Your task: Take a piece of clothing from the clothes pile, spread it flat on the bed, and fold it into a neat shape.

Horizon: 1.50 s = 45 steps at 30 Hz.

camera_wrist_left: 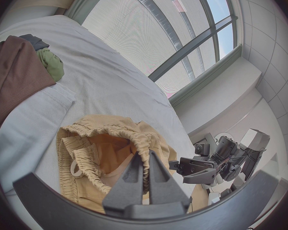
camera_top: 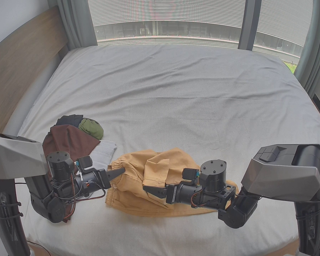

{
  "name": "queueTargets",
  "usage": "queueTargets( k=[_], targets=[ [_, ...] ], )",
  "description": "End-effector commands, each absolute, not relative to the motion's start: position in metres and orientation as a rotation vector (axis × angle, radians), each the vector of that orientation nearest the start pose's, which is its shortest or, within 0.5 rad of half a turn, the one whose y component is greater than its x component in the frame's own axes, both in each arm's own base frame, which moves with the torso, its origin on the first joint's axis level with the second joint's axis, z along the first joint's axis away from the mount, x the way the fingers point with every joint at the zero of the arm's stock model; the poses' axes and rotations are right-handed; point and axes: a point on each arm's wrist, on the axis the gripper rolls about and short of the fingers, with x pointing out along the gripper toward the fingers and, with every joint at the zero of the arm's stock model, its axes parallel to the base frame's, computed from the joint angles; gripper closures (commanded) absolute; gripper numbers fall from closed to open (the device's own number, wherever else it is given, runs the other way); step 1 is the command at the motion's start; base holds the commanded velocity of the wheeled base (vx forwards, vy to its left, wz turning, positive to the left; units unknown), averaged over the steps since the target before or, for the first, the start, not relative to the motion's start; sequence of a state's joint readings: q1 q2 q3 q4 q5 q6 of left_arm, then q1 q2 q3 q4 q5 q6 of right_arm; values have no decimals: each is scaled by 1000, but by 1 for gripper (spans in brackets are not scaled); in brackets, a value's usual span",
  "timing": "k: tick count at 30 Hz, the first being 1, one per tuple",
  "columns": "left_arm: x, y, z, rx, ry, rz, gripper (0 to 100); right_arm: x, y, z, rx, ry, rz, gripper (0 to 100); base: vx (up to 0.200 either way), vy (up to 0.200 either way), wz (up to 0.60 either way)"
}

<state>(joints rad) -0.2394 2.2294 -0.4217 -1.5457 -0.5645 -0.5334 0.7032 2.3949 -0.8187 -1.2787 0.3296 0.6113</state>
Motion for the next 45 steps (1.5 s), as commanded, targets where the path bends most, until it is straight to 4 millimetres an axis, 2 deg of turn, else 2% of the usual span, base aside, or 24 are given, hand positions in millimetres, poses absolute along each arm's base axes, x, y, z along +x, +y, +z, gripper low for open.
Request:
queueTargets(
  k=[1, 6, 7, 15, 20, 23, 26, 30, 32, 35, 45],
  targets=[
    [300, -86, 21, -546, 481, -708, 100, 296, 262, -2, 496, 598, 902, 0, 0, 0, 0],
    [300, -86, 21, -546, 481, -708, 100, 294, 267, -1, 498, 594, 921, 0, 0, 0, 0],
    [300, -86, 21, -546, 481, -708, 100, 293, 268, -1, 497, 595, 924, 100, 0, 0, 0],
    [300, -86, 20, -547, 484, -708, 100, 294, 269, -6, 496, 600, 918, 100, 0, 0, 0],
    [301, -85, 17, -548, 493, -703, 100, 297, 263, -2, 506, 579, 905, 100, 0, 0, 0],
    [303, -82, 16, -551, 491, -692, 100, 298, 245, 1, 522, 557, 877, 100, 0, 0, 0],
    [305, -80, 15, -552, 487, -685, 100, 301, 219, 3, 548, 550, 829, 100, 0, 0, 0],
    [306, -81, 13, -553, 490, -684, 100, 299, 187, -8, 567, 576, 810, 100, 0, 0, 0],
    [306, -81, 13, -551, 490, -684, 100, 300, 180, -9, 574, 567, 819, 100, 0, 0, 0],
    [306, -80, 14, -551, 490, -684, 100, 303, 178, -21, 591, 602, 815, 100, 0, 0, 0],
    [305, -80, 15, -551, 485, -686, 100, 303, 187, -19, 646, 660, 947, 100, 0, 0, 0]
  ],
)
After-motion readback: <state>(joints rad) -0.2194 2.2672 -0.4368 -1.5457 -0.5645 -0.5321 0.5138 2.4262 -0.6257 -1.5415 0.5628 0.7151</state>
